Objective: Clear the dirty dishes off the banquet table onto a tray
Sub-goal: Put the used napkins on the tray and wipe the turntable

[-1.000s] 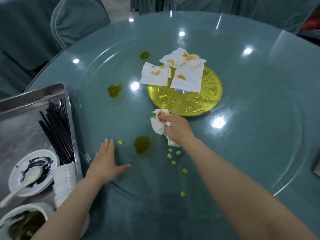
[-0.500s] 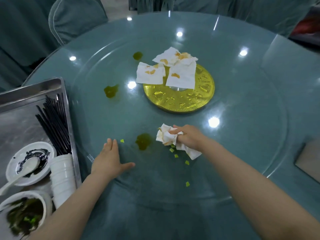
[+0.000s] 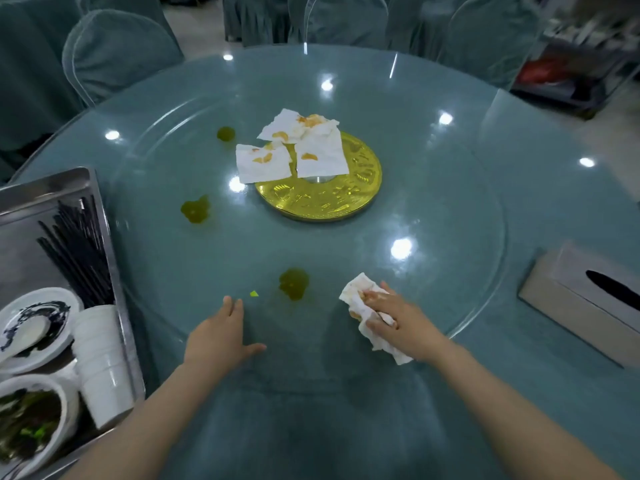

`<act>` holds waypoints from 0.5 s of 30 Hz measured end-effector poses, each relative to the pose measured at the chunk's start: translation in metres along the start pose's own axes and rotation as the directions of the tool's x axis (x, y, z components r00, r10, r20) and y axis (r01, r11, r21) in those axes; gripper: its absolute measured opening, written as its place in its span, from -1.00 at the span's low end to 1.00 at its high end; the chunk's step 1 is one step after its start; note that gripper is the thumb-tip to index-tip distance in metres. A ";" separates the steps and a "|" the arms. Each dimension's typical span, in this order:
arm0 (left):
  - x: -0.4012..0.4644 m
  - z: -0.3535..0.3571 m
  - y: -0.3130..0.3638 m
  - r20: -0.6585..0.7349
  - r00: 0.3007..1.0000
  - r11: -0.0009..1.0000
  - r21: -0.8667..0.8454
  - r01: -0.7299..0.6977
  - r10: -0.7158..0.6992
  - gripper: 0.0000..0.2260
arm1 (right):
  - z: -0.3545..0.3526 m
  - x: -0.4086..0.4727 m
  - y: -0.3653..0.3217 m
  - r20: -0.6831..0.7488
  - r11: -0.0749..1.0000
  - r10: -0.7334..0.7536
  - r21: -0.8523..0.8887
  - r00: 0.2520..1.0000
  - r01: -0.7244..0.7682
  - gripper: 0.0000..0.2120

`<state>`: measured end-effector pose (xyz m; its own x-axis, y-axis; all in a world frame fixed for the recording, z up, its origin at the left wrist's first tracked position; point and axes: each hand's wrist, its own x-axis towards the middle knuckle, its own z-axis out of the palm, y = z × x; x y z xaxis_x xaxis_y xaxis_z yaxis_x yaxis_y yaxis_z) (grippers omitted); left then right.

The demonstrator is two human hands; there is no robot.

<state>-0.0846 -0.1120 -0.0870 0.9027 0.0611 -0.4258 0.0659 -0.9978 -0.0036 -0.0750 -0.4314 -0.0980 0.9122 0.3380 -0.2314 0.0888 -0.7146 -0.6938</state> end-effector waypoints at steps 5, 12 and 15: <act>-0.009 0.005 0.016 0.001 0.997 0.997 0.033 -0.077 0.077 -0.13 | 0.019 -0.020 0.013 -0.235 0.983 -0.042 -0.183 0.971 -0.002 -0.50; -0.015 0.004 0.033 0.033 0.989 0.984 0.103 -0.145 0.142 -0.17 | 0.025 -0.008 0.029 -0.392 0.909 0.086 -0.345 0.916 -0.234 -0.30; -0.016 0.004 0.040 0.054 0.988 0.980 0.134 -0.149 0.143 -0.19 | 0.018 0.002 0.035 -0.400 0.901 0.098 -0.353 0.911 -0.252 -0.33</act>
<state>-0.0979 -0.1528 -0.0836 0.8785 -0.0839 -0.4703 -0.1272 -0.9900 -0.0610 -0.0773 -0.4449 -0.1349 1.0000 -0.0069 -0.0061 -0.0085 -0.9453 -0.3261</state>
